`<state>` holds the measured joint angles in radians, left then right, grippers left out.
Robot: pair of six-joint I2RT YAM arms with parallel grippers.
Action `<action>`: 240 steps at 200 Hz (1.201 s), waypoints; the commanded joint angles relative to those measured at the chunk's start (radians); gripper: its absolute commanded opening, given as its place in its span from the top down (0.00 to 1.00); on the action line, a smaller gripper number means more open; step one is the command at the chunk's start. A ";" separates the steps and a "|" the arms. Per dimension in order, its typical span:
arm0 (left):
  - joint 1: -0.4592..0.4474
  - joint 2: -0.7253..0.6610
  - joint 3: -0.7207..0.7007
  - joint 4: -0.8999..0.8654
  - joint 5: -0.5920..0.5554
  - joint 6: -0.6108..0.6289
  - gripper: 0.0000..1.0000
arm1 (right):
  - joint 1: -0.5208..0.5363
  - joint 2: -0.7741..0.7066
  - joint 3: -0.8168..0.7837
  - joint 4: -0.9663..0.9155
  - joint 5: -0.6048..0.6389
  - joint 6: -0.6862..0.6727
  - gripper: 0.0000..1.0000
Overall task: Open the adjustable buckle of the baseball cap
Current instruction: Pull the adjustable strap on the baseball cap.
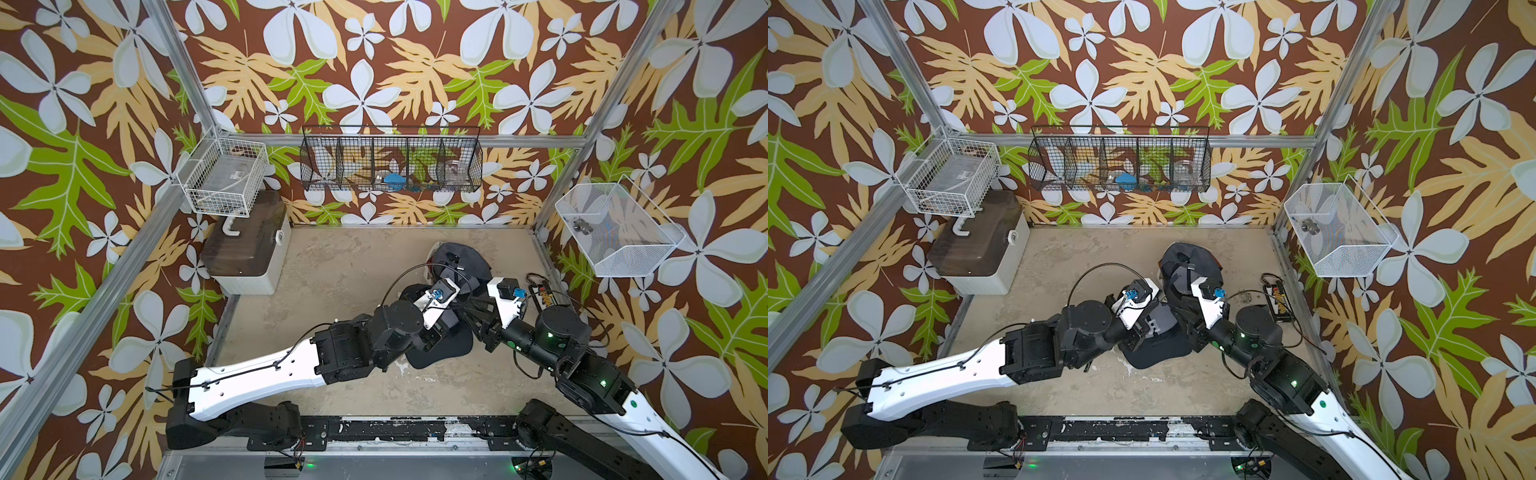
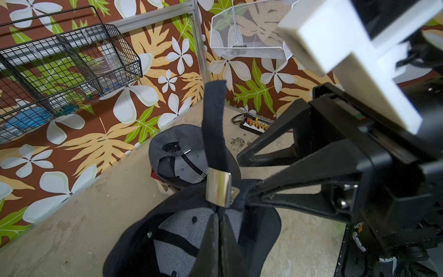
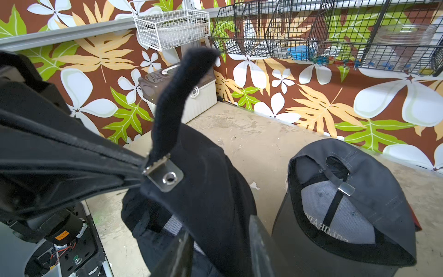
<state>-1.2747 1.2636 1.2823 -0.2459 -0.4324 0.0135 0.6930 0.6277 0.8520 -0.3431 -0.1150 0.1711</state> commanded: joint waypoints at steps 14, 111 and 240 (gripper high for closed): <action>0.001 0.018 0.026 -0.013 0.027 -0.020 0.94 | 0.002 0.011 0.012 0.007 -0.025 -0.021 0.59; 0.001 0.063 0.062 -0.051 0.055 -0.014 0.95 | 0.074 0.057 0.029 0.031 0.009 -0.038 0.64; 0.001 0.068 0.045 -0.071 0.077 -0.029 0.95 | 0.123 0.059 0.042 0.031 0.083 -0.042 0.94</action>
<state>-1.2743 1.3334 1.3327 -0.3164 -0.3614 -0.0051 0.8139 0.6857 0.8848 -0.3443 -0.0280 0.1303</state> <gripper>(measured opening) 0.052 0.075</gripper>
